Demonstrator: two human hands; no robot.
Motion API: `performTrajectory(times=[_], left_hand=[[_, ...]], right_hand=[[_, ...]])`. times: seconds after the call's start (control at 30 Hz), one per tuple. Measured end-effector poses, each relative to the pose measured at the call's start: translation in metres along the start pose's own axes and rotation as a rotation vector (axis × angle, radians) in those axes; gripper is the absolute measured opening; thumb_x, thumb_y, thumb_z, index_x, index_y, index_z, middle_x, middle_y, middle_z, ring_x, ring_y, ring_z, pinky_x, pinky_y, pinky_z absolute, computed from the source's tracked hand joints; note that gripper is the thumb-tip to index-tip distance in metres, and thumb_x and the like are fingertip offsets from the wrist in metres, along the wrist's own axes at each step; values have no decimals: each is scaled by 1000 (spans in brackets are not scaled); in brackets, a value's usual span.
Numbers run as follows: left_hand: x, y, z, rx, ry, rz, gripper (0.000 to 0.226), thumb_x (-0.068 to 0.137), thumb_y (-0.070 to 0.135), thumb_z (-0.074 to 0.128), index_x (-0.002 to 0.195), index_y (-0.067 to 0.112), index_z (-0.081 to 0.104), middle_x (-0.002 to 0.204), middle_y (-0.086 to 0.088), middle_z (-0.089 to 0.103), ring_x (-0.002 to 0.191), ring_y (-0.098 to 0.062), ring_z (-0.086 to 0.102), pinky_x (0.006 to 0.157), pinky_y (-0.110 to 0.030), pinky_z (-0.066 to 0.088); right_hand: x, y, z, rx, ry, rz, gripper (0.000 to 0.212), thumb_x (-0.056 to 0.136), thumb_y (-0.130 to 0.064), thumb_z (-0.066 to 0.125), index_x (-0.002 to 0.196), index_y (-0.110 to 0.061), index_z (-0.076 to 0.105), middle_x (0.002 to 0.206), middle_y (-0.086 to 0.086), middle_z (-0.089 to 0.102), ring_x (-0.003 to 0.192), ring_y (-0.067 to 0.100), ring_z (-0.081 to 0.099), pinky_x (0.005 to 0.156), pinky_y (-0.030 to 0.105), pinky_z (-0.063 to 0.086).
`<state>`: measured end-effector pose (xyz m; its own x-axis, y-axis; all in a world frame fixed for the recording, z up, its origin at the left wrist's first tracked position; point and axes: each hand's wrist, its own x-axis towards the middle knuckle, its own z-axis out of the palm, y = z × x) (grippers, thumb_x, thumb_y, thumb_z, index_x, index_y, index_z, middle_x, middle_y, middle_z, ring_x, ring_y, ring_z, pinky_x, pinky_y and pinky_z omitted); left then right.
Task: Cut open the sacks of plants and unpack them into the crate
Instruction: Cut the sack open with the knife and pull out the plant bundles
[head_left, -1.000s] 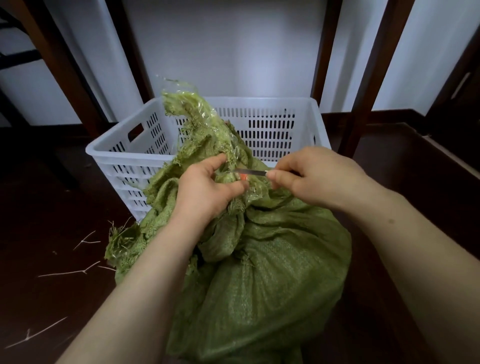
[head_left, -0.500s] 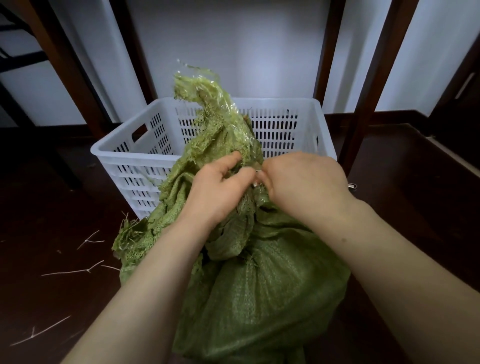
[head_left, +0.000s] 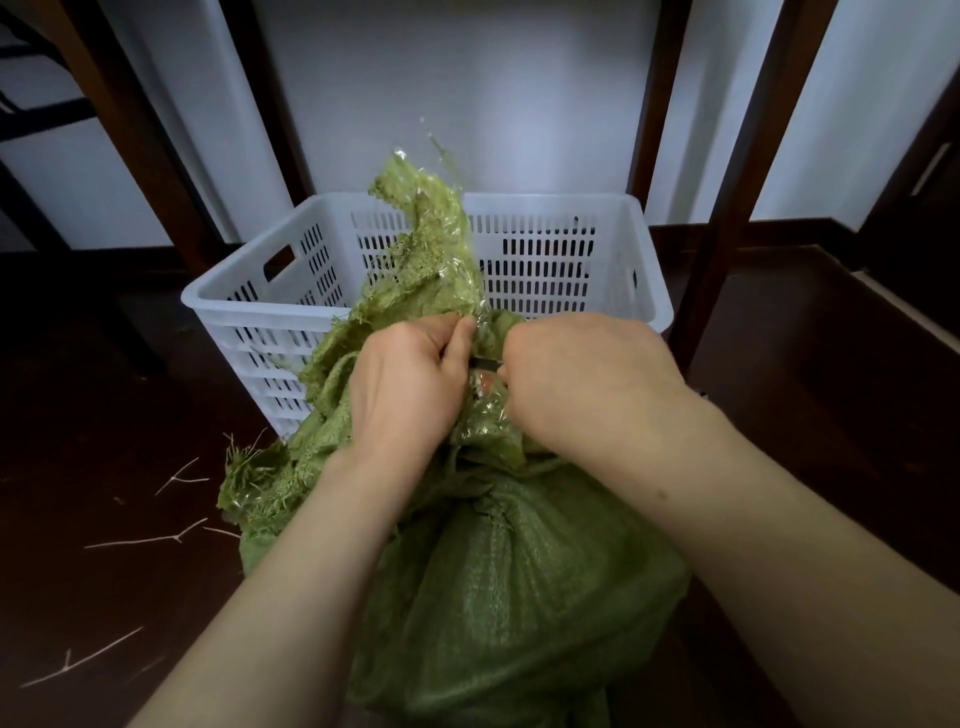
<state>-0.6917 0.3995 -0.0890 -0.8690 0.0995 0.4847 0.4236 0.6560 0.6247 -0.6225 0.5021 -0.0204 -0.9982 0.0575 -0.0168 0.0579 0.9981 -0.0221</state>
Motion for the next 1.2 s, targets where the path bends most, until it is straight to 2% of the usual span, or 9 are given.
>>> performTrajectory(times=[0.1, 0.17, 0.2, 0.3, 0.4, 0.6, 0.83, 0.97, 1.2], left_hand=[[-5, 9, 0, -9, -10, 31, 30, 94, 38, 52, 83, 19, 72, 60, 4, 63, 72, -27, 63, 60, -36, 50], [-6, 10, 1, -10, -24, 34, 35, 91, 44, 48, 85, 20, 72, 72, -2, 69, 79, -29, 63, 63, -37, 50], [-6, 8, 1, -12, -23, 35, 35, 91, 43, 49, 82, 17, 72, 69, -5, 67, 76, -30, 63, 61, -37, 50], [-1, -3, 0, -1, 6, 14, 31, 93, 34, 56, 74, 13, 70, 57, -6, 60, 63, -32, 59, 56, -38, 50], [2, -8, -2, 33, 28, -31, 30, 92, 36, 57, 77, 14, 71, 61, -7, 63, 67, -30, 60, 58, -38, 51], [-5, -6, 6, 44, 57, 46, 27, 93, 37, 55, 87, 19, 73, 81, -7, 72, 81, -31, 65, 66, -40, 53], [-7, -19, 0, 90, 19, -59, 26, 92, 41, 56, 92, 21, 74, 86, -7, 73, 88, -29, 64, 70, -34, 48], [-3, -21, 1, 80, 12, -120, 27, 93, 40, 55, 88, 19, 73, 71, -5, 68, 78, -28, 61, 65, -31, 43], [0, -25, 1, 43, 46, -188, 25, 93, 40, 55, 98, 24, 74, 79, -4, 70, 85, -26, 62, 69, -32, 46]], right_hand=[[1, -7, 0, 9, -5, -18, 9, 94, -13, 44, 86, -13, 48, 73, 0, 42, 69, 20, 45, 65, 36, 38], [5, -11, 6, 4, -10, -40, 35, 94, -11, 40, 129, -12, 47, 95, 3, 57, 91, 27, 55, 65, 36, 37], [5, -12, 7, 2, -36, -43, 39, 94, -11, 41, 134, -12, 44, 101, 4, 59, 95, 28, 56, 65, 36, 38], [4, -10, 9, 13, -64, -61, 6, 94, -13, 45, 89, -16, 46, 73, 0, 41, 65, 20, 41, 64, 35, 37], [1, -7, 2, 15, -97, -55, 34, 95, -17, 46, 67, -17, 28, 69, 0, 35, 61, 18, 36, 65, 36, 38], [8, -9, 17, 14, -29, -34, 26, 94, -17, 47, 70, -18, 36, 67, -1, 38, 57, 16, 34, 60, 34, 38], [6, -5, 19, -28, -92, -76, 30, 97, -19, 45, 68, -18, 38, 72, -1, 47, 61, 16, 42, 64, 35, 42], [3, -2, 15, -11, -102, -50, 29, 98, -24, 45, 69, -19, 40, 72, -2, 45, 63, 16, 42, 65, 34, 39], [3, 15, 9, 49, -97, -27, 30, 96, -28, 48, 68, -18, 46, 70, -2, 50, 62, 14, 46, 51, 28, 34]])
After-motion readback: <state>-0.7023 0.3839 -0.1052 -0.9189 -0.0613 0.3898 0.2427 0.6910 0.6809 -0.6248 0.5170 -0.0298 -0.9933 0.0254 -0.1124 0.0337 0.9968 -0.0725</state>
